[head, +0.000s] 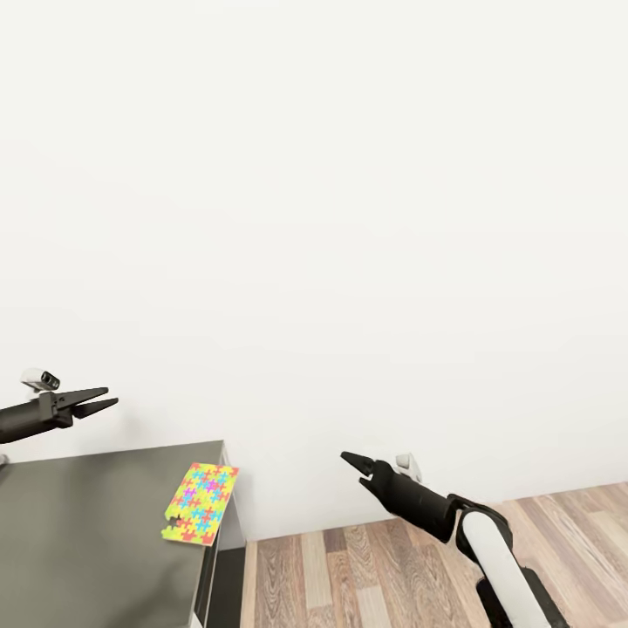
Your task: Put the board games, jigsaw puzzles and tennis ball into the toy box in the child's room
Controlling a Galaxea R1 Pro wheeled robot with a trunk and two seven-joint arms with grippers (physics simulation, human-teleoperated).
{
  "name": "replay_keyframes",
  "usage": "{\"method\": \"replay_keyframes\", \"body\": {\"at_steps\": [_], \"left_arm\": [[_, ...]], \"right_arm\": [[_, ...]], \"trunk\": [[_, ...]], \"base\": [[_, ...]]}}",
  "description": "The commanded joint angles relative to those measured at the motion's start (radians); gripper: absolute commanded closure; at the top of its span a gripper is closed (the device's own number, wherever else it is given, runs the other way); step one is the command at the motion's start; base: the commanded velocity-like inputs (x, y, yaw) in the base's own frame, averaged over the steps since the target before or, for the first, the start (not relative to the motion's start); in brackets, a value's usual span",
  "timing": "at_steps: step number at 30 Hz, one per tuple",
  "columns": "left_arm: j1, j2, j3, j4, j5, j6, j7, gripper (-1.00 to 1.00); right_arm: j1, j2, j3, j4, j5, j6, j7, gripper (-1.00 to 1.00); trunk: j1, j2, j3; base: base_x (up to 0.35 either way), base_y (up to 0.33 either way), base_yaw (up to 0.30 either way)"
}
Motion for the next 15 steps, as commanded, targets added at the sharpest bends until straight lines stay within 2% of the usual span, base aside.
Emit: {"method": "replay_keyframes", "body": {"at_steps": [1,2,5,6,8,10,15], "left_arm": [[-0.001,0.0,-0.007,0.0,0.005,0.011,-0.004,-1.0],[-0.001,-0.001,-0.007,-0.001,0.005,0.011,-0.004,-1.0],[-0.001,-0.003,-0.007,-0.002,0.005,0.011,-0.004,-1.0],[-0.001,-0.004,-0.007,-0.002,0.005,0.011,-0.004,-1.0],[-0.001,-0.005,-0.007,-0.002,0.005,0.011,-0.004,-1.0],[-0.001,-0.006,-0.008,-0.002,0.005,0.011,-0.004,-1.0],[-0.001,-0.007,-0.008,-0.003,0.005,0.011,-0.004,-1.0]], "right_arm": [[-0.016,0.004,0.011,0.022,-0.001,0.001,-0.003,-1.0],[-0.053,0.017,0.03,0.085,0.0,0.0,-0.003,-1.0],[-0.119,0.039,0.052,0.207,0.0,-0.001,0.0,-1.0],[-0.155,0.052,0.063,0.289,0.001,-0.002,0.002,-1.0],[-0.182,0.061,0.07,0.358,0.001,-0.002,0.007,-1.0],[-0.204,0.065,0.077,0.412,0.001,-0.003,0.026,-1.0],[-0.222,0.064,0.084,0.419,0.003,-0.005,0.091,-1.0]], "trunk": [[0.004,-0.009,-0.004],[0.008,-0.016,-0.007],[0.02,-0.037,-0.016],[0.023,-0.044,-0.019],[0.031,-0.058,-0.025],[0.039,-0.072,-0.031],[0.058,-0.107,-0.046]], "base": [[0.0,0.0,0.022],[0.0,0.0,0.014],[0.0,0.0,0.009],[0.0,0.0,0.005],[0.0,0.0,0.003],[0.0,0.0,0.002],[0.0,0.0,0.0]]}}
